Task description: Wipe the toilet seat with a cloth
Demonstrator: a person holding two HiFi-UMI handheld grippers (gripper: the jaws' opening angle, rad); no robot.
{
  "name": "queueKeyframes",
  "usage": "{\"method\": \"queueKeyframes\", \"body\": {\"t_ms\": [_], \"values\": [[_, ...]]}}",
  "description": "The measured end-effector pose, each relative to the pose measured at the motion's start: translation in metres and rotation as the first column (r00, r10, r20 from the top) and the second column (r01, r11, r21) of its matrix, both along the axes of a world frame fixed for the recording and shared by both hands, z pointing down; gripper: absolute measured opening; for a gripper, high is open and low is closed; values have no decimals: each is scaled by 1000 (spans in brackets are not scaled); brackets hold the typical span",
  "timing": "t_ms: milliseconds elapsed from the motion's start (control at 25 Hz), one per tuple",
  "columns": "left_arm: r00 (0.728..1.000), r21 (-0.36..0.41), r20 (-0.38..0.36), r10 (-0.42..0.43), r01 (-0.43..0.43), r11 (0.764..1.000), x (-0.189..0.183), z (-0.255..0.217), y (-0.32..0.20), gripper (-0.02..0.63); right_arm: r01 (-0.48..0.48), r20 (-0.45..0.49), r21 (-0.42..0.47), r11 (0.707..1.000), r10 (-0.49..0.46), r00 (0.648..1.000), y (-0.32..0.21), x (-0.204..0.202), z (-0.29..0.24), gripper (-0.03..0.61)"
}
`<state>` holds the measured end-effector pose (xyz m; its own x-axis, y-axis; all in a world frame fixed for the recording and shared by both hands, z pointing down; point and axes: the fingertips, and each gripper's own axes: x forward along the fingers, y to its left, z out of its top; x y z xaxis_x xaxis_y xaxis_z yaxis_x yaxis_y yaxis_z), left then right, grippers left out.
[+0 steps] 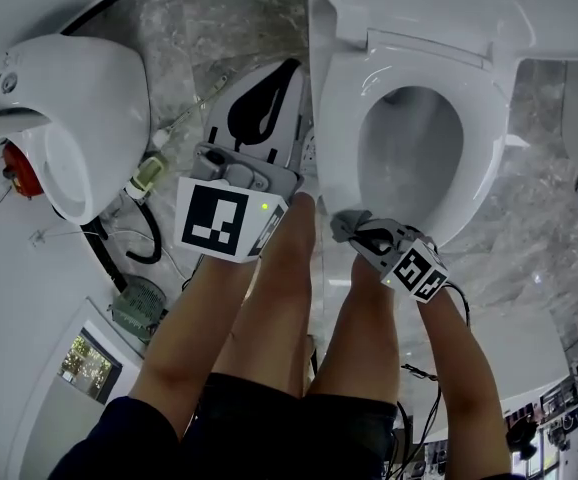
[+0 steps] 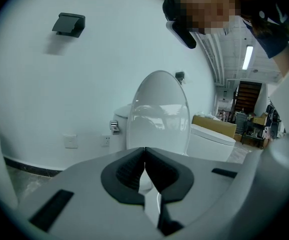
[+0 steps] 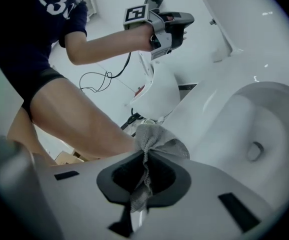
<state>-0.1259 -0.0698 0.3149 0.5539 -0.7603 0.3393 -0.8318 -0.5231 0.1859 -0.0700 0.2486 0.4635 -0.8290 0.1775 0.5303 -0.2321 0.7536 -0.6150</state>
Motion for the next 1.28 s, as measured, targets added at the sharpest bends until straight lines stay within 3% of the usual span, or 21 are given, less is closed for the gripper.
{"method": "queueKeyframes", "body": {"t_ms": [360,520,720,880,1040,1280], "values": [[999,7,-33,-35,35,999,6,-3,5,20,-169,136,83,982,157,978,-101,-49,-6,35],[999,1,-22,-41,41,999,4,-1,10,20,-185,144,107,977,169,975,-116,-54,-8,35],[998,2,-11,-54,54,999,-3,-5,12,20,-20,91,49,999,15,996,-57,-30,-4,35],[999,0,13,-36,36,999,-5,-1,14,20,78,-31,-26,997,-79,996,-4,20,7,35],[1000,-2,20,-21,21,1000,-2,-1,16,20,202,-143,21,979,-197,970,29,46,10,35],[1000,-5,18,-9,9,1000,3,1,15,20,-6,-107,10,1000,7,994,-20,17,13,35]]}}
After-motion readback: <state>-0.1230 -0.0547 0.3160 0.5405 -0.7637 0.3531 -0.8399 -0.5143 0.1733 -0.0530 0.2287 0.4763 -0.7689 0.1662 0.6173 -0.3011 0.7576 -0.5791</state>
